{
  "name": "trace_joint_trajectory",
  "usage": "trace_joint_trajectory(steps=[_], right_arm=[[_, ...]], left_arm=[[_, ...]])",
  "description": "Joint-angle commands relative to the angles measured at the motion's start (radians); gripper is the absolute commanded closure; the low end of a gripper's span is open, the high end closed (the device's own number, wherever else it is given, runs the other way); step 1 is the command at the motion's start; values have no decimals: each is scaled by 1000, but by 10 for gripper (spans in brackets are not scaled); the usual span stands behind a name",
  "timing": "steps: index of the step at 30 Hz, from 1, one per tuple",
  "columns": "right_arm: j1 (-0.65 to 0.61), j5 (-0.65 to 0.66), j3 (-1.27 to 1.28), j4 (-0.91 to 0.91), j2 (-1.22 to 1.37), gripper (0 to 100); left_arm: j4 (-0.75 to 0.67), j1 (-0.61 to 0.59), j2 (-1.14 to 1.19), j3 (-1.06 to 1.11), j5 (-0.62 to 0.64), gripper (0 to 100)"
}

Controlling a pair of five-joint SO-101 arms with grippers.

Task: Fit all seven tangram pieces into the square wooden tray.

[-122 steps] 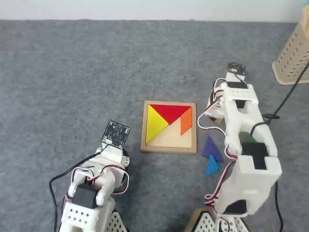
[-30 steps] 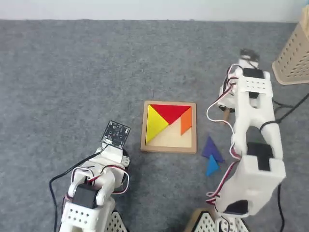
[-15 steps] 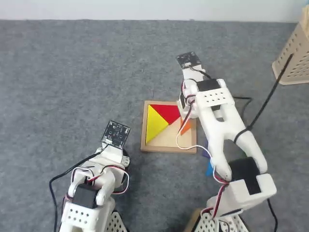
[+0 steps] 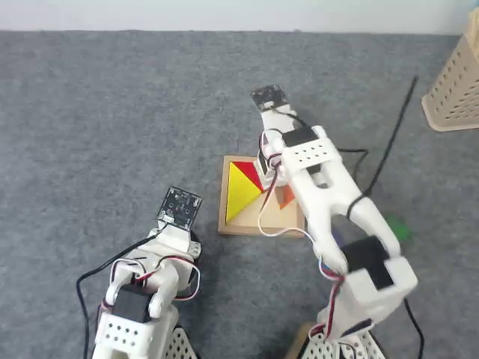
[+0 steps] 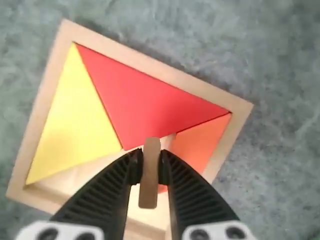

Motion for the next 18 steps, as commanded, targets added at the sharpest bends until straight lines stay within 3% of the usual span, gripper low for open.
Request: trace_joint_trajectory(steps=[1,8,14,18], right_arm=[[19,-28,-78,-5,27,992],[21,-29,-86,-2,54,975],[21,-29,-87,10,53,834],[21,-32,-91,15,41,855]], left_arm=[[6,3,-20,-19,6,988],[6,3,-20,-19,6,988],[6,3,-20,-19,6,988],[6,3,-20,-19,6,988]])
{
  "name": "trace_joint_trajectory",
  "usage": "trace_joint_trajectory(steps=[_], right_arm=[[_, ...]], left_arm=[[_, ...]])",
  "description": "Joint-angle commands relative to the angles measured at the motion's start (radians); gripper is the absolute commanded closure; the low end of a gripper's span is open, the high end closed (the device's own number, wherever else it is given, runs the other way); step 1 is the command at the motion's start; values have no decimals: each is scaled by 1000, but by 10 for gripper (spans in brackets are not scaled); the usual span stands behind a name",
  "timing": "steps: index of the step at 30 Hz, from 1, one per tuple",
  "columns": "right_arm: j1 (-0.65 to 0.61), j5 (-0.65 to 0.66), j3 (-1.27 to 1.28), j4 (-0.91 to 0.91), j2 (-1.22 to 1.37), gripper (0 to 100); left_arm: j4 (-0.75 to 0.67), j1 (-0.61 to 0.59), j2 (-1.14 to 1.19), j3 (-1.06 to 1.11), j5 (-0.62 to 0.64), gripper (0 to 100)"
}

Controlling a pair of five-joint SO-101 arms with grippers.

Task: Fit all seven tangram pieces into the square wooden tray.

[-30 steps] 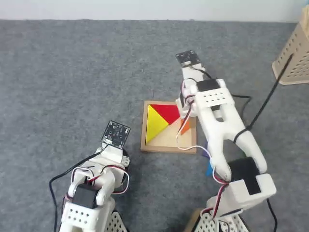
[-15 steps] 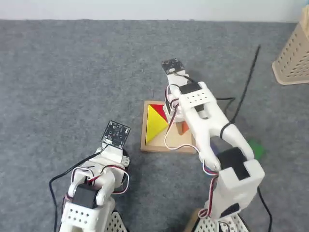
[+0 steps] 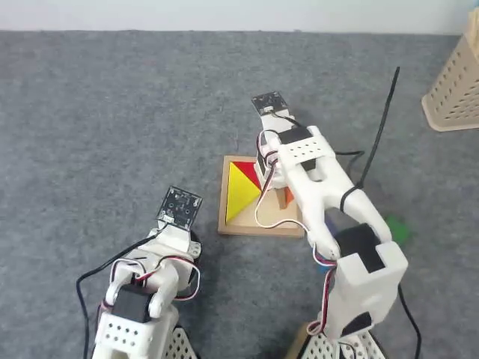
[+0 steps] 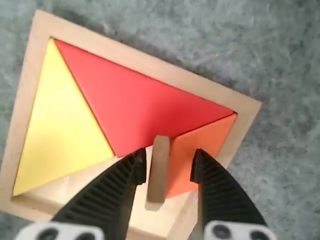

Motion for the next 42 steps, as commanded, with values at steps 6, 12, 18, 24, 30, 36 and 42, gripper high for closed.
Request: trace_joint_trajectory(steps=[6,12,18,24,30,36,42], right_arm=[[5,-49,-97,125,-120,858],[-2,-49,-94,125,-131,858],[-54,-48,-61,107,-130,858],[-59,-48,-43,85,-127,858],[-116,-49,-46,84,-88,858],[-122,-49,-46,84,-88,858],[-120,-43,-25,96,-107,921]], left_arm=[[6,3,-20,-19,6,988],[6,3,-20,-19,6,988],[6,3,-20,-19,6,988],[6,3,-20,-19,6,988],[6,3,-20,-19,6,988],[6,3,-20,-19,6,988],[6,3,-20,-19,6,988]])
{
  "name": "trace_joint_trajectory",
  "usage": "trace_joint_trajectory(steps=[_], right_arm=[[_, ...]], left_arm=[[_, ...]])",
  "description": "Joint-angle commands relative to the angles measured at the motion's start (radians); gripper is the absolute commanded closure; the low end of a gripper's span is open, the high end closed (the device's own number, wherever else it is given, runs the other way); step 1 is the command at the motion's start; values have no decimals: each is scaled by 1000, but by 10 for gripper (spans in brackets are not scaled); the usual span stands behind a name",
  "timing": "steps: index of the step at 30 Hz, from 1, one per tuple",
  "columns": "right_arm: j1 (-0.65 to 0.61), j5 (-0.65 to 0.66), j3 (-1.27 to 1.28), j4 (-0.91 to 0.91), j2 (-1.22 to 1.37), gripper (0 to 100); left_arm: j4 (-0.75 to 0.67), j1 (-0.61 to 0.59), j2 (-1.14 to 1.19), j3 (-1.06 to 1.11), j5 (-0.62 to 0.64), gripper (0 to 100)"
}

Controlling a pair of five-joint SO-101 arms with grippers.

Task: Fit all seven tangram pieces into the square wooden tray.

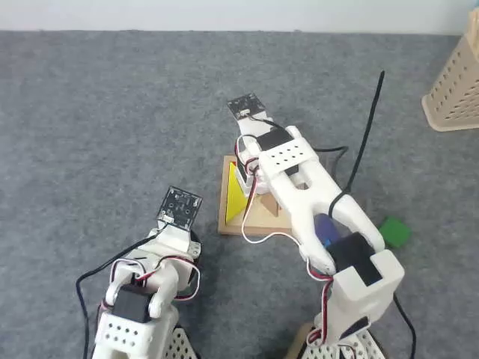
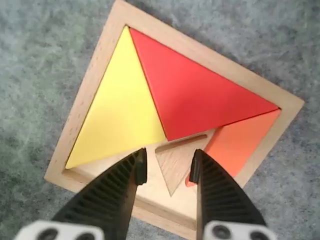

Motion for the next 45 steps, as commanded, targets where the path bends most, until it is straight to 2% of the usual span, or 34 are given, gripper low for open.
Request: trace_joint_trajectory(steps=[1,2,9,18,25,31,33,36,39,42,45], right_arm=[[-1,11,31,-10,-56,966],[-4,35,51,-12,-62,998],[18,64,141,-105,-64,992],[139,68,78,-125,16,992],[108,66,100,-182,-67,992],[125,71,114,-68,-277,992],[137,109,114,-1,-354,992],[193,235,115,110,-443,992],[302,307,143,217,-498,992],[440,341,244,220,-536,992],[581,451,359,219,-564,992]], left_arm=[[6,3,-20,-19,6,988],[6,3,-20,-19,6,988],[6,3,-20,-19,6,988],[6,3,-20,-19,6,988],[6,3,-20,-19,6,988],[6,3,-20,-19,6,988],[6,3,-20,-19,6,988],[6,3,-20,-19,6,988],[6,3,-20,-19,6,988],[6,3,-20,-19,6,988],[6,3,-20,-19,6,988]])
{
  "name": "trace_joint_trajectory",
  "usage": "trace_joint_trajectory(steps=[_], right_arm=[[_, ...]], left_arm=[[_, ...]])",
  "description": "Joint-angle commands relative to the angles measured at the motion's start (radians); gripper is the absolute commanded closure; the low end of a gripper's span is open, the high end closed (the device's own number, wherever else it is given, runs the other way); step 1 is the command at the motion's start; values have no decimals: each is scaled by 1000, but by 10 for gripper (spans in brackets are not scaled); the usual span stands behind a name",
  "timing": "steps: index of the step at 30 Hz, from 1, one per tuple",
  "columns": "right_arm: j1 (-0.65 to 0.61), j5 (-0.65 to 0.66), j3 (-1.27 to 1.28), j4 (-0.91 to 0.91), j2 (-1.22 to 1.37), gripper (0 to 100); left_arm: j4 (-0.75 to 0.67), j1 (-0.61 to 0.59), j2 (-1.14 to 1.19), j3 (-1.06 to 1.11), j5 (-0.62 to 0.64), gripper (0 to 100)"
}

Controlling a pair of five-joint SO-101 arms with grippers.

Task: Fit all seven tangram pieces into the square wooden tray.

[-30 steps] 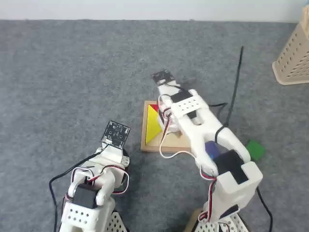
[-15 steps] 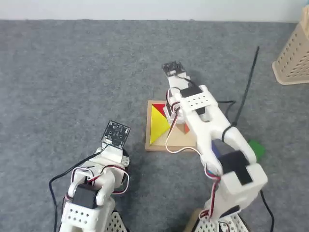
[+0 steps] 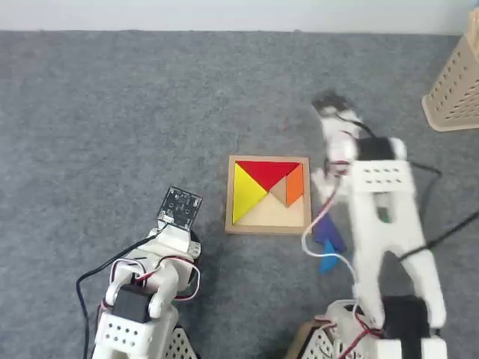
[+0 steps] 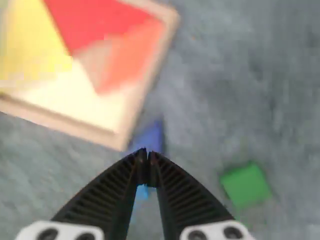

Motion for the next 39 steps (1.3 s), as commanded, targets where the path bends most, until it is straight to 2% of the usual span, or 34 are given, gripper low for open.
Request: trace_joint_trajectory(steps=[1,4,7,9,15,30,39], right_arm=[[177,123,91,13,-77,991],[332,124,144,13,-102,935],[424,3,183,13,-108,816],[446,-81,206,18,-108,776],[473,-282,235,-38,-107,772],[476,-295,315,-272,-99,773],[479,-310,170,-323,240,775]], left_arm=[[6,3,-20,-19,6,988],[6,3,-20,-19,6,988],[6,3,-20,-19,6,988],[6,3,-20,-19,6,988],[6,3,-20,-19,6,988],[6,3,-20,-19,6,988],[6,3,-20,-19,6,988]])
